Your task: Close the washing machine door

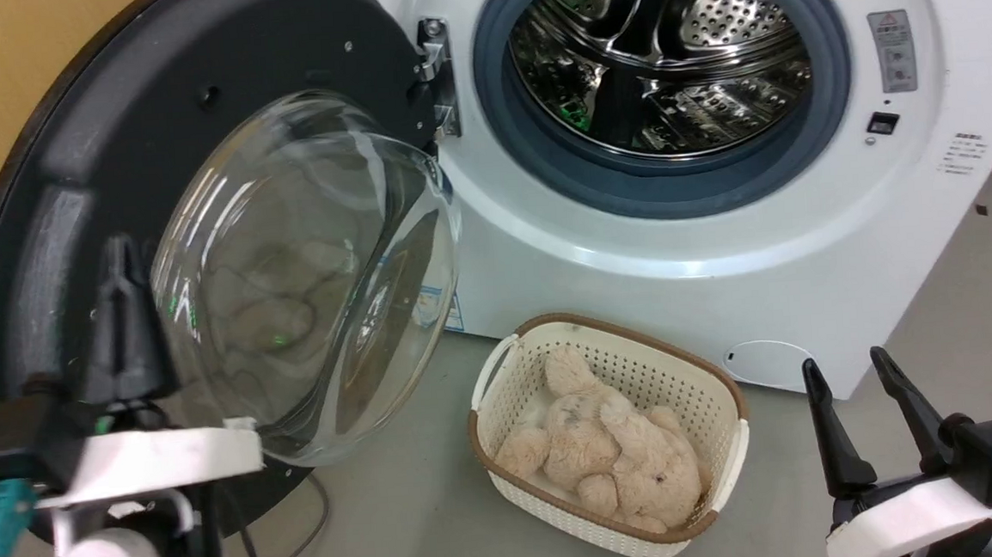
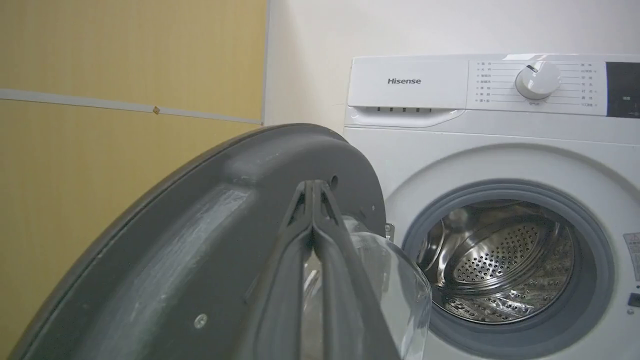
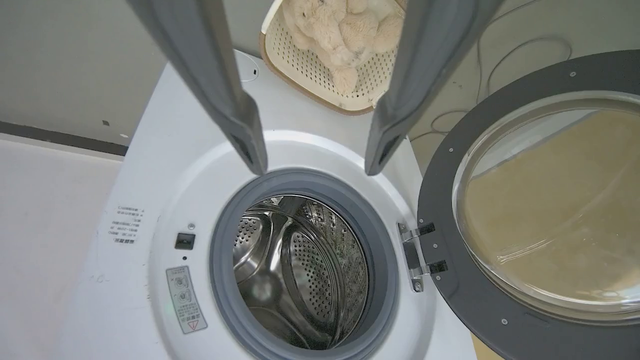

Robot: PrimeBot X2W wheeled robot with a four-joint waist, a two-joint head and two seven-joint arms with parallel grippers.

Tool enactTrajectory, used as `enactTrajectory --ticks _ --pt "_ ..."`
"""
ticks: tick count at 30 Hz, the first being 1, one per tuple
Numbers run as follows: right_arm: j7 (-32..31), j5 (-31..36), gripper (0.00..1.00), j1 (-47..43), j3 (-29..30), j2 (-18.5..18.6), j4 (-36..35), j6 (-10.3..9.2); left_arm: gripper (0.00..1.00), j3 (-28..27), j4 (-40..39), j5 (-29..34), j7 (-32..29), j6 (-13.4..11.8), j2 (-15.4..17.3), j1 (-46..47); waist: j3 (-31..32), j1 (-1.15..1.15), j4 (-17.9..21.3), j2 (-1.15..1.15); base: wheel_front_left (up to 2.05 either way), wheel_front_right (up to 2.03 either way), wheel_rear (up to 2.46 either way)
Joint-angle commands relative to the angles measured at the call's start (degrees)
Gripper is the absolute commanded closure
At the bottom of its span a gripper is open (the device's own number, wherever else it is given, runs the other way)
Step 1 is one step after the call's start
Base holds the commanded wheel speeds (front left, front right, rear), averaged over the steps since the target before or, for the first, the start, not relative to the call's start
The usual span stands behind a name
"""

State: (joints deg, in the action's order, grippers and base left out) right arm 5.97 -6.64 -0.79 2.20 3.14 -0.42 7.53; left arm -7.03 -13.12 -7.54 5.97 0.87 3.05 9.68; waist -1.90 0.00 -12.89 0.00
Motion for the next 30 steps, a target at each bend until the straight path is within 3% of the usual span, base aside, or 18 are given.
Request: enactTrajectory --ticks 1,8,17,23,30 --pt "0.5 -0.6 0.0 0.9 -0.1 -0.1 -0.2 -0.02 1.0 -1.0 -0.7 -0.8 0.5 0.4 0.1 1.4 -0.3 0.0 -0.5 0.0 0.0 0.0 0.0" --pt "1.4 -1.0 0.0 1.1 -0.2 -0.1 -0.2 -0.02 1.0 -8.5 0.6 -7.1 1.3 2.0 0.6 3.9 -1.1 0.0 -2.4 0.0 0.0 0.0 0.0" --pt "2.4 -1.7 0.0 0.8 0.0 -0.1 0.6 -0.02 1.0 -17.3 7.9 -19.1 0.3 2.6 3.4 6.8 -1.9 0.0 -4.7 0.0 0.0 0.0 0.0" --pt "3.1 -2.0 0.0 0.5 0.4 -0.2 1.1 -0.03 1.0 -21.5 17.4 -30.0 -6.6 0.9 4.3 9.4 -2.2 0.0 -6.1 0.0 0.0 0.0 0.0" --pt "4.0 -2.8 0.0 0.3 1.0 -0.2 1.5 -0.03 1.0 -23.2 28.9 -39.8 -16.4 2.1 6.2 10.9 -2.3 0.0 -7.7 0.0 0.0 0.0 0.0"
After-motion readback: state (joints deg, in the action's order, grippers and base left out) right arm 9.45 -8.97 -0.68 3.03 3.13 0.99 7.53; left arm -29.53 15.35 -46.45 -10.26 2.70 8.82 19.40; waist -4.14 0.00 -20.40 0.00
